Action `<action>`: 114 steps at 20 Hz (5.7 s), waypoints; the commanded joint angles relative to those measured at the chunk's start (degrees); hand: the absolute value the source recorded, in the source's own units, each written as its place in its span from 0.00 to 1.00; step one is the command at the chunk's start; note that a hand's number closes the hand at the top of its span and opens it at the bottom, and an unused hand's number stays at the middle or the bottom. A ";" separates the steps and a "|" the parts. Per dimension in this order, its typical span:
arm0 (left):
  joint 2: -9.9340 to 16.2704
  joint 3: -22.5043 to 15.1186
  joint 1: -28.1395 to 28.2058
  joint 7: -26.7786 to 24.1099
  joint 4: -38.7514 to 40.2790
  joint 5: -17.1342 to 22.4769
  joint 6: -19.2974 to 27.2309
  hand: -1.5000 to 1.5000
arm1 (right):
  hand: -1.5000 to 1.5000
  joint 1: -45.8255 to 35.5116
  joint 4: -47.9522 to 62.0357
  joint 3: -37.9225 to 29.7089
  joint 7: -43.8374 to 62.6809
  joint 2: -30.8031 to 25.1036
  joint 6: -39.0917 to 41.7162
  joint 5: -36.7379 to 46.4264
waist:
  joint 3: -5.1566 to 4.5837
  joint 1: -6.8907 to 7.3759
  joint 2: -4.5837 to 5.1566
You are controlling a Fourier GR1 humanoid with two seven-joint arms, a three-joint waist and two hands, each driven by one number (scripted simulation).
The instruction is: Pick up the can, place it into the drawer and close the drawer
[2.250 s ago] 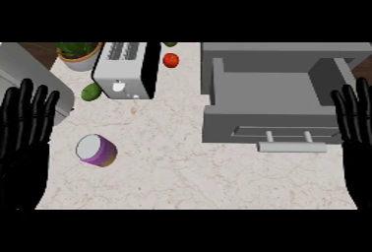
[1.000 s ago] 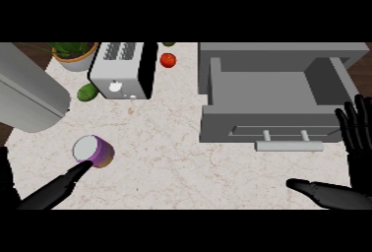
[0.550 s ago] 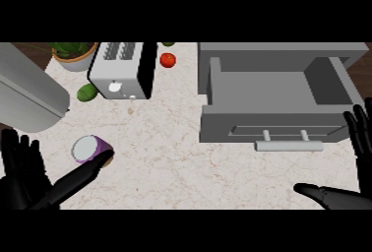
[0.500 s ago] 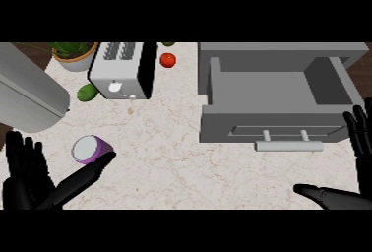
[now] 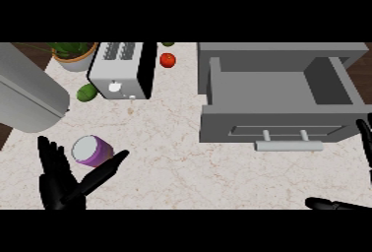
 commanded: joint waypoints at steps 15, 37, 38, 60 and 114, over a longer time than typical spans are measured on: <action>-0.01 6.89 -0.47 -27.75 23.64 24.35 -5.68 0.00 | 0.00 -2.07 -4.60 -8.18 8.24 -3.98 2.67 -6.47 | -0.01 0.12 0.00; 1.86 20.17 -20.28 -44.12 56.63 29.74 -16.91 0.00 | 0.00 -2.96 -4.41 -8.87 7.93 -2.68 5.34 -3.98 | 0.01 -0.13 0.05; 7.30 21.39 -22.07 -41.22 58.05 30.54 -21.56 0.00 | 0.00 -1.52 -6.23 -3.39 6.63 1.88 2.52 1.73 | -0.01 -0.18 0.09; 10.06 17.23 -38.74 -42.82 73.12 27.33 -39.38 1.00 | 0.00 -3.72 -6.85 -7.13 8.28 -1.24 4.64 -1.75 | -0.07 -1.49 0.31; -0.01 -5.49 -97.84 4.17 72.56 27.25 -20.33 1.00 | 0.00 -8.78 -7.06 -6.44 11.49 -1.48 2.05 0.96 | 0.14 -3.81 0.94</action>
